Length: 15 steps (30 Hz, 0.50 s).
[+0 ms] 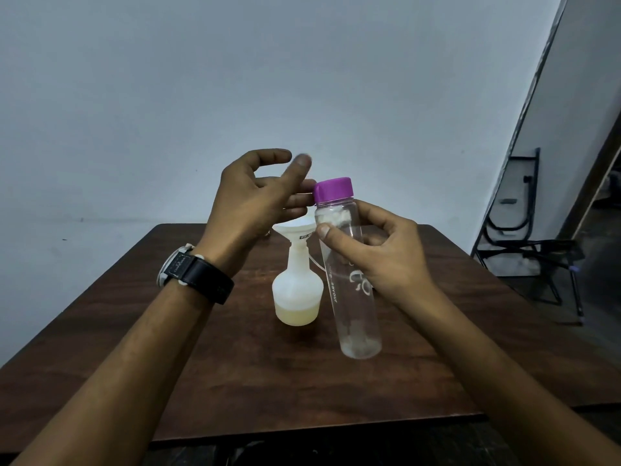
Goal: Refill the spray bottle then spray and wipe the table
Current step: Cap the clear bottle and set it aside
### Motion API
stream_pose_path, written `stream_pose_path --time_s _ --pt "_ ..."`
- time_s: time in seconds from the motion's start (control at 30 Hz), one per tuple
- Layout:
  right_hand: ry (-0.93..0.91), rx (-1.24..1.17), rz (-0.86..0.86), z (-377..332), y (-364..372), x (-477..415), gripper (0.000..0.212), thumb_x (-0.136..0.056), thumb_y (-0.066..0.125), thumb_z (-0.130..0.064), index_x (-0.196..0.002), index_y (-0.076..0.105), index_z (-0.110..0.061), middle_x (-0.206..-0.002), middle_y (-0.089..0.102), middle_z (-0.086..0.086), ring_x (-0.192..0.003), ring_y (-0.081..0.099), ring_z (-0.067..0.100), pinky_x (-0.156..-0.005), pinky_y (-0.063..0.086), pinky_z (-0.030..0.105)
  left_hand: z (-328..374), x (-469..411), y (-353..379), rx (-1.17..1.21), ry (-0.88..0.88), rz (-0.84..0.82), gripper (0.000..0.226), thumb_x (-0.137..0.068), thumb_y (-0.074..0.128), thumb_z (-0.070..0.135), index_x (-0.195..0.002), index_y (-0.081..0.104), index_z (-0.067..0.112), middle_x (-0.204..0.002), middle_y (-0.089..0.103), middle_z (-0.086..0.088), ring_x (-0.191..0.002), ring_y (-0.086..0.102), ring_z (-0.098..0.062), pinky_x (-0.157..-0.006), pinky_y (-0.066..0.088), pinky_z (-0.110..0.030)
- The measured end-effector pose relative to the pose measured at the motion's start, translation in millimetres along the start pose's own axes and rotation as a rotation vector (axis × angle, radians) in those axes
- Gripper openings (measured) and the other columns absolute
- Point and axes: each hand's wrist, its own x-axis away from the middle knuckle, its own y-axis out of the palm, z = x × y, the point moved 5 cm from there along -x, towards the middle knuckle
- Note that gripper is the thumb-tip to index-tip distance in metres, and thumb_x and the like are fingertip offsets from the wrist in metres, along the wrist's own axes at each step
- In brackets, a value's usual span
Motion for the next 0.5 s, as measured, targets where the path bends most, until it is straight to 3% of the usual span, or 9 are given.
stream_pose_path --time_s 0.17,0.3,0.4,0.5 --pt "-0.042 0.034 -0.052 -5 8 3 0.032 -0.072 0.090 -0.038 -0.102 0.079 -0.040 -0.105 0.078 0.005 -0.086 0.080 0.020 -0.070 0.064 0.038 -1 4 12 -0.173 0.022 -0.070 0.080 -0.063 0.092 0.056 -0.128 0.057 0.028 -0.094 0.082 0.004 -0.091 0.079 -0.013 -0.092 0.059 -0.046" --pt "-0.032 -0.049 -0.083 -7 11 7 0.039 -0.072 0.091 -0.030 -0.109 0.081 -0.031 -0.113 0.076 0.007 -0.091 0.080 0.022 -0.086 0.064 0.051 -5 1 15 -0.068 -0.002 -0.178 0.075 -0.069 0.094 0.040 -0.132 0.055 0.029 -0.104 0.081 -0.004 -0.098 0.078 -0.022 -0.097 0.057 -0.050" --pt "0.005 -0.135 -0.138 -9 8 10 0.038 -0.077 0.091 -0.017 -0.113 0.081 -0.022 -0.108 0.081 0.006 -0.093 0.080 0.023 -0.085 0.065 0.045 -4 1 18 0.077 -0.020 -0.313 0.072 -0.079 0.088 0.026 -0.139 0.048 0.024 -0.112 0.078 -0.012 -0.107 0.075 -0.029 -0.099 0.057 -0.048" --pt "0.018 -0.181 -0.180 -9 7 12 0.033 -0.077 0.090 -0.011 -0.107 0.083 -0.020 -0.100 0.082 0.009 -0.091 0.079 0.025 -0.082 0.065 0.040 -2 4 21 0.116 -0.006 -0.361 0.076 -0.075 0.085 0.030 -0.141 0.047 0.024 -0.112 0.078 -0.013 -0.111 0.074 -0.029 -0.099 0.057 -0.040"
